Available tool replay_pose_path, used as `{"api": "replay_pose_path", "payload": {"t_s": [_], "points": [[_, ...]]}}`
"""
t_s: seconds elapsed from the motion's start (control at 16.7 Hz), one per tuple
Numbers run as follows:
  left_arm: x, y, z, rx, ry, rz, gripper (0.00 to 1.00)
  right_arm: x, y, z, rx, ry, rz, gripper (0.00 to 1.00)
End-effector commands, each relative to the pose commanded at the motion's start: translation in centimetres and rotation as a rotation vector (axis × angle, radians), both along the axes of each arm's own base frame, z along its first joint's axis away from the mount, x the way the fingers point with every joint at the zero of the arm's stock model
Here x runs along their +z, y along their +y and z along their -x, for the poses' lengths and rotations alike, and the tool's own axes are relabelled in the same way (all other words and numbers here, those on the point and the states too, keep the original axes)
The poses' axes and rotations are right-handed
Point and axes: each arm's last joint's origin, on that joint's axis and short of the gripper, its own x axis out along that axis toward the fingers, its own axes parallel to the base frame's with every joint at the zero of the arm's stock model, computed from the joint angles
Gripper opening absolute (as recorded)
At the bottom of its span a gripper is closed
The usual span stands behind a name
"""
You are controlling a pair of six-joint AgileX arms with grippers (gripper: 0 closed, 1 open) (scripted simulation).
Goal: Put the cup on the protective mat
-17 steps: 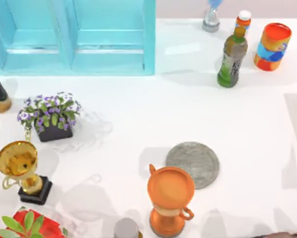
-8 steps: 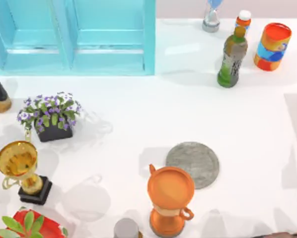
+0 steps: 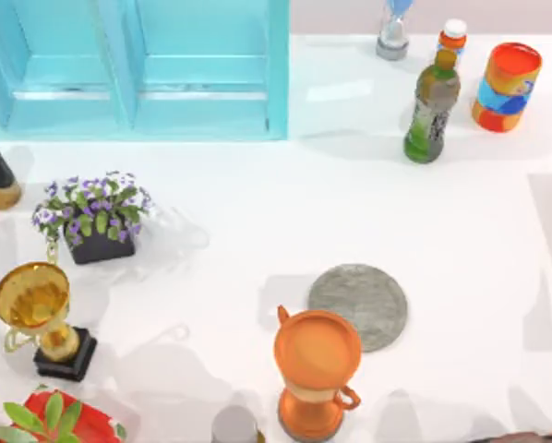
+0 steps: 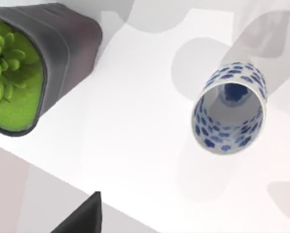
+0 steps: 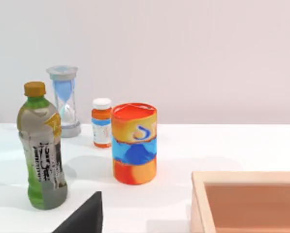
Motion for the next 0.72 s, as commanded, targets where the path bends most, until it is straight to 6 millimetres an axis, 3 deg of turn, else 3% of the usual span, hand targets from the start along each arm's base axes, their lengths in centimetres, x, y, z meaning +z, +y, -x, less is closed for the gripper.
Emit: {"api": "replay_pose_path", "payload": {"t_s": [0.36,0.72], "points": [[-1.8,3.6,-3.4,-0.296,0.284,0.06,1.0,0.0,0.0,0.0,0.0,0.0,0.0,1.0],[-2.2,4.2,-3.9,-0.348,0.325,0.081,1.0,0.0,0.0,0.0,0.0,0.0,0.0,1.0]]}}
